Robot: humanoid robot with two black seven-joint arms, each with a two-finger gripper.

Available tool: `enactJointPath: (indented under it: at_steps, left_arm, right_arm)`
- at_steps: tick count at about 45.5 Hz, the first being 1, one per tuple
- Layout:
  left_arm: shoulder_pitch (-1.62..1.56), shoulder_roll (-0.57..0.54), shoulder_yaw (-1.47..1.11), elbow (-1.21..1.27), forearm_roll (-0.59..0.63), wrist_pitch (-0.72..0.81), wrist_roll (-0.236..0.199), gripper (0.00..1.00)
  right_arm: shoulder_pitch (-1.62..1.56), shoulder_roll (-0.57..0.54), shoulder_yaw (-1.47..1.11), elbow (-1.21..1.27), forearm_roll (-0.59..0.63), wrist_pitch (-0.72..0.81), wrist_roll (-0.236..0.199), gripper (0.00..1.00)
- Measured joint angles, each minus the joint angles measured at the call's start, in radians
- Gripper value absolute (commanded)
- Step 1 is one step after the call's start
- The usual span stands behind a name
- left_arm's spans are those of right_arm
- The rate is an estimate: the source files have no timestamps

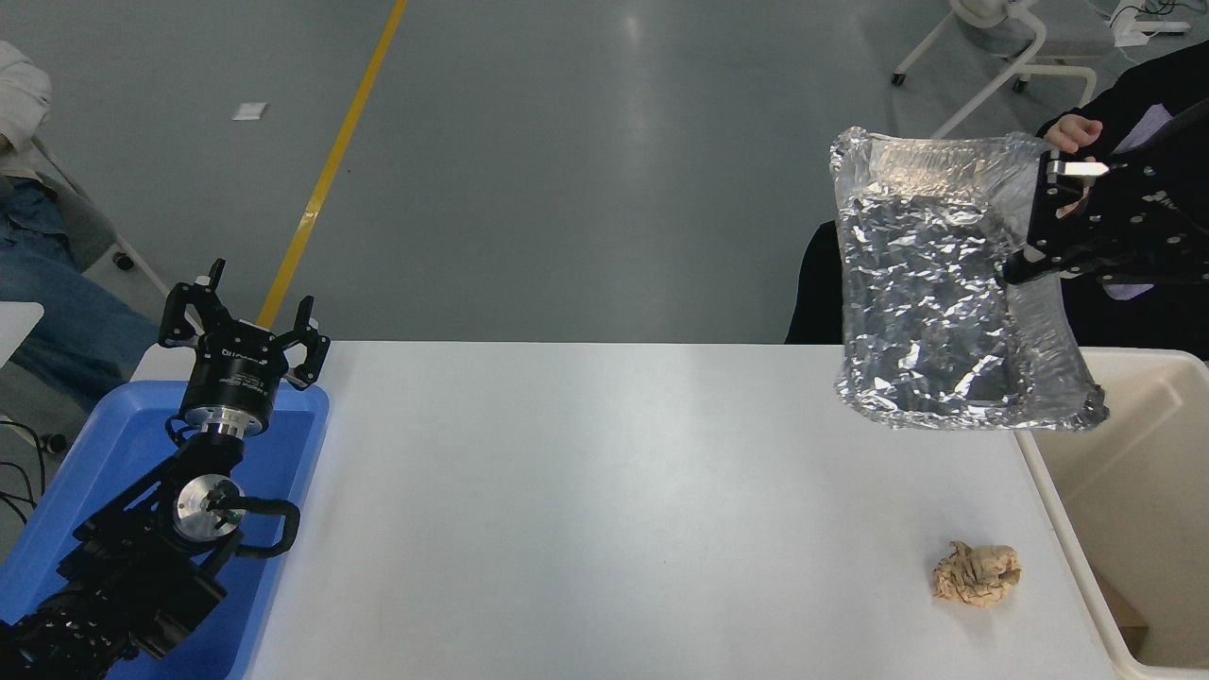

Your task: Pick up foil plate and place in dustbin

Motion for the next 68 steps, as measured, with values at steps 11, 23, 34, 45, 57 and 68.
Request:
enactJointPath:
  at_steps: [11, 23, 34, 45, 57, 68]
  left_arm:
    - [0.0, 0.0, 0.0, 0.0, -0.001, 0.0, 0.0, 0.99]
    - [0.0, 0.0, 0.0, 0.0, -0.001, 0.0, -0.001, 0.99]
    - [0.0, -0.001, 0.0, 0.0, -0.001, 0.0, -0.001, 0.99]
    - [0.0, -0.001, 0.0, 0.0, -0.002, 0.001, -0.001, 0.99]
    - [0.0, 0.0, 0.0, 0.0, -0.001, 0.001, -0.001, 0.99]
    - [0.0, 0.0, 0.0, 0.0, -0.001, 0.001, -0.002, 0.99]
  right_arm:
    - [-0.088, -0.12, -0.076, -0.094, -0.005, 0.0, 0.0, 0.0]
    - [-0.337, -0.213, -0.053, -0.192, 0.001, -0.202, -0.003, 0.0]
    - [-0.671, -0.267, 0.113, -0.356, 0.005, -0.383, -0.004, 0.0]
    - [-1.057, -0.3, 0.407, -0.612, 0.005, -0.456, -0.005, 0.0]
    - [-1.398, -0.272, 0.655, -0.912, -0.006, -0.485, -0.028, 0.0]
    - [-1.61, -0.172, 0.771, -1.132, -0.002, -0.499, -0.068, 0.0]
